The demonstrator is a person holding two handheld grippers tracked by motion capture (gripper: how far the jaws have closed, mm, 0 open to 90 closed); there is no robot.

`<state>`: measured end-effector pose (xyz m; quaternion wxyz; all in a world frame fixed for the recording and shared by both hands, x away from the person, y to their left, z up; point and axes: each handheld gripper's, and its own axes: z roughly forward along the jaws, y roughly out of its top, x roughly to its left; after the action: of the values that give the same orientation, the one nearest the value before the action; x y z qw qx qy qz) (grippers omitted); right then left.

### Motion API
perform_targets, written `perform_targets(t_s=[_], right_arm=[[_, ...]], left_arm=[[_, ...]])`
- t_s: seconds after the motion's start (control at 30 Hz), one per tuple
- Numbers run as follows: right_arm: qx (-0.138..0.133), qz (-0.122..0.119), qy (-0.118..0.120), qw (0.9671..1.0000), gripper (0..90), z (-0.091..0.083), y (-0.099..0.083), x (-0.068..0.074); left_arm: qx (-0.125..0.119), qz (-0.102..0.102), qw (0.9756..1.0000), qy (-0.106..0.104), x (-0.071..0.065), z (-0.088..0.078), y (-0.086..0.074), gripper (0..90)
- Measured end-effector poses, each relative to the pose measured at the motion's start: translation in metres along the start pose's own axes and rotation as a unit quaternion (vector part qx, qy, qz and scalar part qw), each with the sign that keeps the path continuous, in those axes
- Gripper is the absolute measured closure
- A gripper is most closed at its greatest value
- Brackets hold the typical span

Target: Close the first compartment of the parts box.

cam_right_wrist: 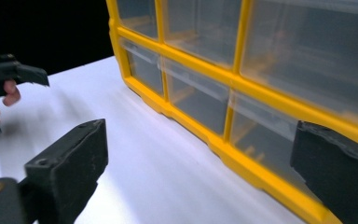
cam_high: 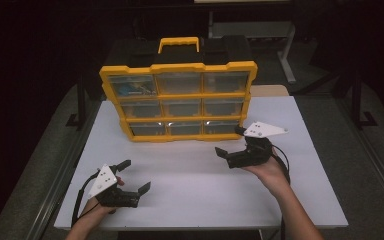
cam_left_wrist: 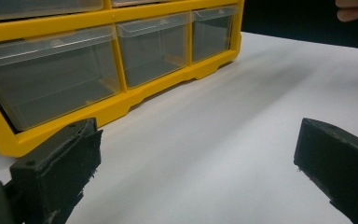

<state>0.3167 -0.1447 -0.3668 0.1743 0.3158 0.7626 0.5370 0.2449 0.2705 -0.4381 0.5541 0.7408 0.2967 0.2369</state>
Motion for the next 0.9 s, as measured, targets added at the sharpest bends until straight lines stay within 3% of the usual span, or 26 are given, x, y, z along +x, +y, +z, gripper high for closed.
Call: perform_targets(t_s=[0.43,0.9], right_arm=[[0.012,0.014,-0.02,0.9996,1.6,-0.02,-0.045,-0.002],[0.009,0.033,-0.034,0.9989,1.0,-0.039,-0.072,-0.004]], left_arm=[[-0.002,0.001,1.0,-0.002,0.0,-0.001,0.0,0.1],[-0.004,0.004,1.0,-0.001,0.001,-0.002,0.0,0.1]])
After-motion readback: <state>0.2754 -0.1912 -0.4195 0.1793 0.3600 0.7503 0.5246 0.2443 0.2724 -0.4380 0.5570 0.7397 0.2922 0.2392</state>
